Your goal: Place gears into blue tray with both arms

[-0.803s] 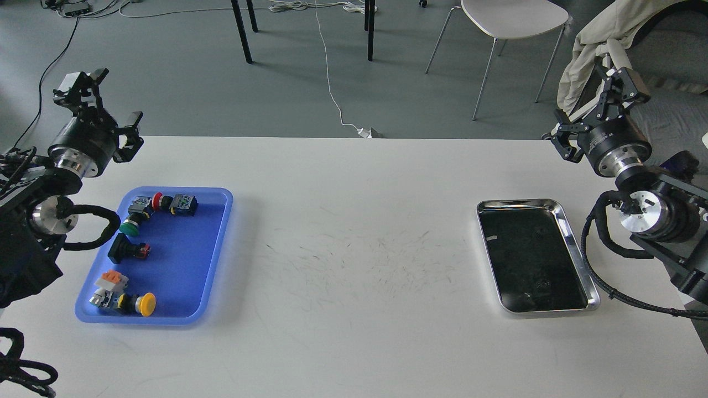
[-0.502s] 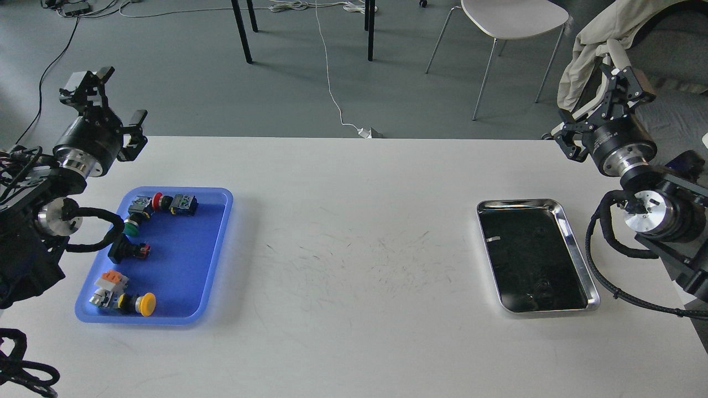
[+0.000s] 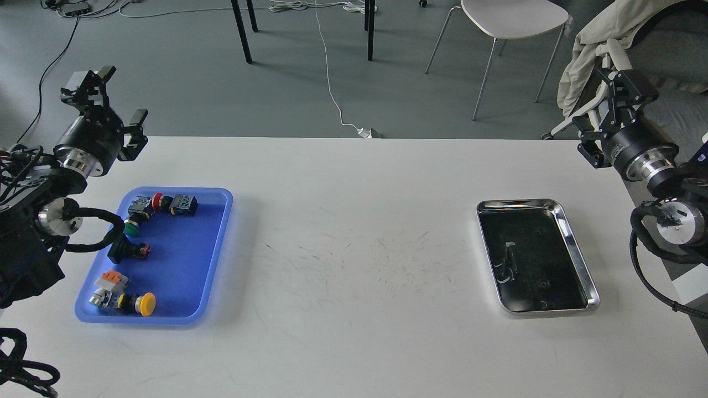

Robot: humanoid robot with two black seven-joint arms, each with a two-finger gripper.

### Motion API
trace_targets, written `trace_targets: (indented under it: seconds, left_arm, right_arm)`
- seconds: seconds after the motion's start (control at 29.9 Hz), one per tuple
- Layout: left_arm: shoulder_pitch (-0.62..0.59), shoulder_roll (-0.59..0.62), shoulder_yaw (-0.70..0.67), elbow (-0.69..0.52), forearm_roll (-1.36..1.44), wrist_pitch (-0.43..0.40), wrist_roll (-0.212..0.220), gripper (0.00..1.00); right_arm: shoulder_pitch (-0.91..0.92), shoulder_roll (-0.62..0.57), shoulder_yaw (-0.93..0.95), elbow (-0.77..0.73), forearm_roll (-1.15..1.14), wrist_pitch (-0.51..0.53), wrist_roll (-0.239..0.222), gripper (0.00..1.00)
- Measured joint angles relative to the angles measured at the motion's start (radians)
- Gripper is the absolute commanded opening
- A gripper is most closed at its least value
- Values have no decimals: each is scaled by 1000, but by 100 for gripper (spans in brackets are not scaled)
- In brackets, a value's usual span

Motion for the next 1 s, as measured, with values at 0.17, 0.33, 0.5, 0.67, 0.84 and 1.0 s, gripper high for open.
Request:
trace_targets:
  seconds: [0.17, 0.33, 0.5, 0.67, 0.84, 1.0]
  left_arm:
    - [-1, -1, -1, 0, 0, 0, 0, 99]
    - [-1, -10, -1, 0, 1, 0, 0, 99]
    - [-15, -14, -2, 0, 2, 0, 0, 99]
    - [-19, -15, -1, 0, 0, 0, 0, 99]
    - [-19, -16, 0, 0, -1, 0, 0, 99]
    - [-18, -14, 1, 0, -1, 0, 0, 99]
  right_arm:
    - [20, -71, -44, 35, -49, 129, 0, 99]
    - [42, -112, -63, 34, -194, 202, 0, 99]
    - [67, -132, -57, 13, -242, 215, 0, 99]
    - [45, -69, 8, -44, -152, 120, 0, 99]
    - [4, 29, 109, -65, 42, 55, 0, 99]
    - [-62, 119, 258, -80, 85, 37, 0, 99]
